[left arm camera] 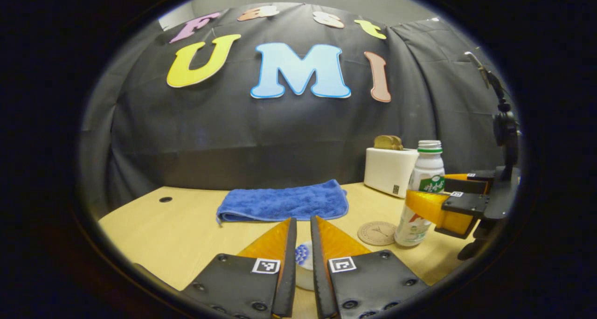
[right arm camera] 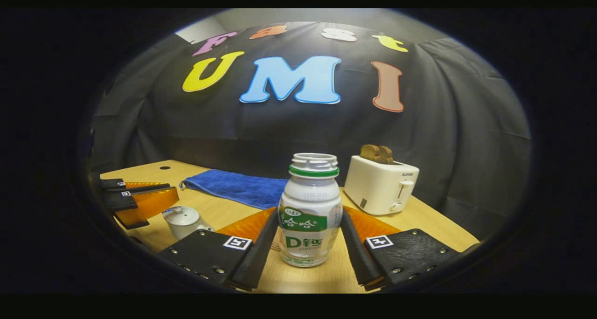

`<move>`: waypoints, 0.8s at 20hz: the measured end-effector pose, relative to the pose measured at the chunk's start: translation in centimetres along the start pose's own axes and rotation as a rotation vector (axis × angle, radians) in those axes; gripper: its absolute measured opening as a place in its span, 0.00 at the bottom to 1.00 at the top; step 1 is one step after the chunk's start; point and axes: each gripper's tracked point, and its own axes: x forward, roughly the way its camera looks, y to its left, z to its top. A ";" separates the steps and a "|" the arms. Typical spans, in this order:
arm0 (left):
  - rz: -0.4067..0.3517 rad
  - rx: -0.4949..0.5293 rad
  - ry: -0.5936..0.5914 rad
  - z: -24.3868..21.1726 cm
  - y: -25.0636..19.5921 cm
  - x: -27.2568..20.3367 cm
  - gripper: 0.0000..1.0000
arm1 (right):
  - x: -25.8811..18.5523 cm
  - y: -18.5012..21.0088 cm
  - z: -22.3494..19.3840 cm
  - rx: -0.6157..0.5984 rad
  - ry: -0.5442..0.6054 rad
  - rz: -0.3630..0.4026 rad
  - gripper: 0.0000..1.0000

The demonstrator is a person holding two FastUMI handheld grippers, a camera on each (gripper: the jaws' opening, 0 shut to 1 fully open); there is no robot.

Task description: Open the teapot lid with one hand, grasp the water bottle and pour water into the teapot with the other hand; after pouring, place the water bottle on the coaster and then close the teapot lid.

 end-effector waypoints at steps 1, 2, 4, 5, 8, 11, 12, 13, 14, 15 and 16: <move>0.003 -0.001 -0.007 0.3 0.1 -0.1 0.33 | 0.3 0.2 0.4 -0.003 -0.004 0.001 0.74; 0.004 -0.001 -0.012 0.5 0.2 -0.2 0.24 | 0.7 0.4 0.7 -0.008 -0.009 0.003 0.75; 0.006 -0.002 -0.018 0.7 0.4 -0.3 0.24 | 1.5 0.8 0.8 -0.016 -0.010 0.012 0.74; 0.006 -0.005 -0.019 0.8 0.5 -0.4 0.24 | 1.9 1.0 0.8 -0.014 -0.007 0.017 0.74; 0.010 -0.007 -0.019 0.8 0.7 -0.5 0.33 | 3.1 1.8 0.8 0.019 0.005 0.038 0.75; 0.006 -0.017 -0.018 0.8 0.7 -0.5 0.24 | 4.2 2.0 0.7 0.033 0.017 0.043 0.74; 0.006 -0.020 -0.017 0.7 0.7 -0.5 0.24 | 4.4 2.1 0.6 0.040 0.021 0.045 0.74; 0.005 -0.022 -0.016 0.7 0.7 -0.5 0.24 | 4.6 2.1 0.5 0.045 0.024 0.046 0.74; 0.005 -0.024 -0.015 0.6 0.6 -0.5 0.24 | 4.6 2.0 0.6 0.047 0.019 0.043 0.74; 0.004 -0.025 -0.014 0.6 0.7 -0.5 0.24 | 4.8 1.9 0.6 0.045 0.022 0.040 0.74; 0.003 -0.026 -0.013 0.7 0.7 -0.4 0.24 | 4.9 1.9 0.6 0.046 0.019 0.039 0.74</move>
